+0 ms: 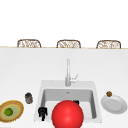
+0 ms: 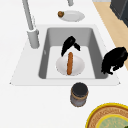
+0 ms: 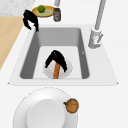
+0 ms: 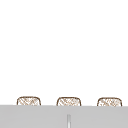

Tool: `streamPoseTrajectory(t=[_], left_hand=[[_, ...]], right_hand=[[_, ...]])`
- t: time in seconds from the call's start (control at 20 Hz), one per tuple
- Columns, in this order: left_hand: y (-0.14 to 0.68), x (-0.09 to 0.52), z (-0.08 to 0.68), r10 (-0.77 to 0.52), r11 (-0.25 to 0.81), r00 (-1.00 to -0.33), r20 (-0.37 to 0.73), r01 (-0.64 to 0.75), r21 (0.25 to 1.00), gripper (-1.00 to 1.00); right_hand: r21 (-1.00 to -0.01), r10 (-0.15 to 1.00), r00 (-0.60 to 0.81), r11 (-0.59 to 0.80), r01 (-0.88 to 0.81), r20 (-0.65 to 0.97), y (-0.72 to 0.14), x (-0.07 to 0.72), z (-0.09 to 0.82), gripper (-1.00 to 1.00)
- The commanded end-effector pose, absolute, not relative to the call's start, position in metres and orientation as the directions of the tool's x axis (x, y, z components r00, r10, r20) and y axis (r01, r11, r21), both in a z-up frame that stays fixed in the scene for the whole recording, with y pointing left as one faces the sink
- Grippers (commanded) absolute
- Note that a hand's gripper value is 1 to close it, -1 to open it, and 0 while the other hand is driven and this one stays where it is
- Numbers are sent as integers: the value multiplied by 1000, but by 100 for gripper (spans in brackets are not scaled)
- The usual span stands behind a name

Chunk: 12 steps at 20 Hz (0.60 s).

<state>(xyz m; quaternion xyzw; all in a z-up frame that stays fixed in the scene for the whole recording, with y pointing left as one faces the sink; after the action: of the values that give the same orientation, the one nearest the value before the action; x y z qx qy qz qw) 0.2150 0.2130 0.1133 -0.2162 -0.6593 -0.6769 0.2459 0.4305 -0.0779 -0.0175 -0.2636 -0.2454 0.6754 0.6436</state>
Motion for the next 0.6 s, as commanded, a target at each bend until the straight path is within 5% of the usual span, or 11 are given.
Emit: streamPoseTrajectory(t=[0.0, 0.55], left_hand=[[213, 215, 113, -48, -10, -786, 617, 618, 786, 0], [213, 215, 113, -48, -10, -786, 617, 618, 786, 0]], right_hand=[[-703, 997, -69, -24, -711, 36, -89, 422, -16, -100], [-746, 998, -69, -54, -663, -11, -102, 414, 3, -100]])
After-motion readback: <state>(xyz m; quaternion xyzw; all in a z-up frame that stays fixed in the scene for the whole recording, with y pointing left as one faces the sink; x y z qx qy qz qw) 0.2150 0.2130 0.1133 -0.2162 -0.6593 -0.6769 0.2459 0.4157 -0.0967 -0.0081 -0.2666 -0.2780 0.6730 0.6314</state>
